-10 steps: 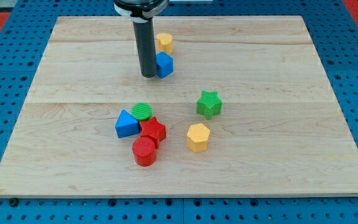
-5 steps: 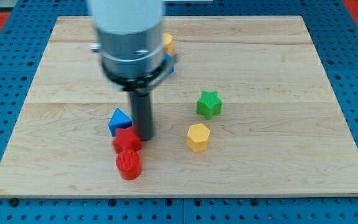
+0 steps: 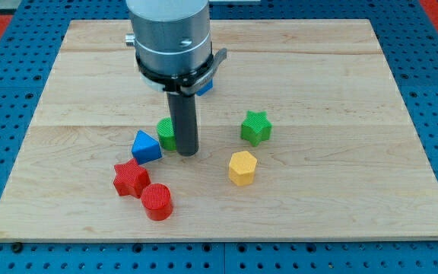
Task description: Move the green circle below to the blue cube
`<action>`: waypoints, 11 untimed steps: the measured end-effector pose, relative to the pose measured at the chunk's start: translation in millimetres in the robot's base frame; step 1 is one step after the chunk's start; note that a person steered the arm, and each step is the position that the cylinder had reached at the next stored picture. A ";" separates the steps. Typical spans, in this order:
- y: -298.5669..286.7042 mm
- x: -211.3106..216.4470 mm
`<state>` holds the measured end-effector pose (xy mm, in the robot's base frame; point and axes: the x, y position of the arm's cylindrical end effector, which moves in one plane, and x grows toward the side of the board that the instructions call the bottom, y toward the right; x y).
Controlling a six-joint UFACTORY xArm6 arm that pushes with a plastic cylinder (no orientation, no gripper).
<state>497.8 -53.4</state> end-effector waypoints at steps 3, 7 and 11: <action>-17.0 -6.4; -38.0 -43.3; -27.8 -59.1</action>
<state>438.6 -81.2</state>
